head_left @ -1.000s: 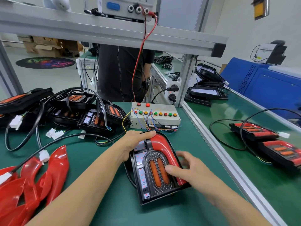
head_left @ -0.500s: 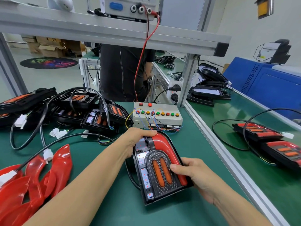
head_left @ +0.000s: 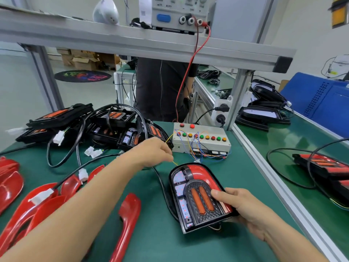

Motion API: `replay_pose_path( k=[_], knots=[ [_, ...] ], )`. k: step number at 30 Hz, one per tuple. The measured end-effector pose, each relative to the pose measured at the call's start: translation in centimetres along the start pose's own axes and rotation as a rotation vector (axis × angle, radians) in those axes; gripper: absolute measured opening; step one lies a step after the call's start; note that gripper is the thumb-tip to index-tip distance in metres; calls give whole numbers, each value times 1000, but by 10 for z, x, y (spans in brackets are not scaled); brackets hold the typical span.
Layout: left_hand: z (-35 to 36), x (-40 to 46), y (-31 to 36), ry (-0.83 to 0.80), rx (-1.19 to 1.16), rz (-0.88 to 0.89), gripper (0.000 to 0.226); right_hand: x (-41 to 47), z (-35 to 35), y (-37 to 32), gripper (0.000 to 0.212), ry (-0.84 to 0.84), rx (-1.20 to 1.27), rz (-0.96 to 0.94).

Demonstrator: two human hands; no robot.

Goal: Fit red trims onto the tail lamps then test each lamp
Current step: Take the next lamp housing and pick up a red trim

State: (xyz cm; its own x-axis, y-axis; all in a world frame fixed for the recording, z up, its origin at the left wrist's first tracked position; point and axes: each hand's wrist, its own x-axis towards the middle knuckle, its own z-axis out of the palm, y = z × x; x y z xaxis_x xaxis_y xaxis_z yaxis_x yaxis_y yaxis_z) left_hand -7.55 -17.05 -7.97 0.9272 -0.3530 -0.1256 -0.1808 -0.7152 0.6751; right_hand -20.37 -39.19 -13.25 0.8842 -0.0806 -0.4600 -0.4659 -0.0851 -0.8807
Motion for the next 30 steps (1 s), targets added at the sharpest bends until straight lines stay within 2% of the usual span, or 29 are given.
replay_pose_path(
  k=[2, 10, 13, 17, 22, 24, 27, 30],
  knots=[
    [-34, -10, -13, 35, 36, -13, 9, 1, -1, 0, 33, -3, -22, 8],
    [-132, -56, -92, 195, 53, -203, 31, -1, 0, -9, 28, 20, -191, 8],
    [-148, -73, -117, 244, 45, -275, 36, -1, 4, -13, 21, 129, -355, -123],
    [-161, -92, -147, 329, 63, -360, 42, 0, 26, -26, 52, 338, -743, -298],
    [-167, -106, -176, 322, 236, -469, 55, -1, 67, -46, 49, 304, -961, -487],
    [-168, -109, -184, 333, 317, -526, 54, 1, 82, -49, 51, 270, -1069, -529],
    [-167, -111, -191, 351, 400, -574, 38, 3, 103, -52, 54, 216, -1132, -557],
    [-164, -111, -191, 294, 532, -603, 25, 4, 113, -50, 55, 187, -1170, -573]
  ],
)
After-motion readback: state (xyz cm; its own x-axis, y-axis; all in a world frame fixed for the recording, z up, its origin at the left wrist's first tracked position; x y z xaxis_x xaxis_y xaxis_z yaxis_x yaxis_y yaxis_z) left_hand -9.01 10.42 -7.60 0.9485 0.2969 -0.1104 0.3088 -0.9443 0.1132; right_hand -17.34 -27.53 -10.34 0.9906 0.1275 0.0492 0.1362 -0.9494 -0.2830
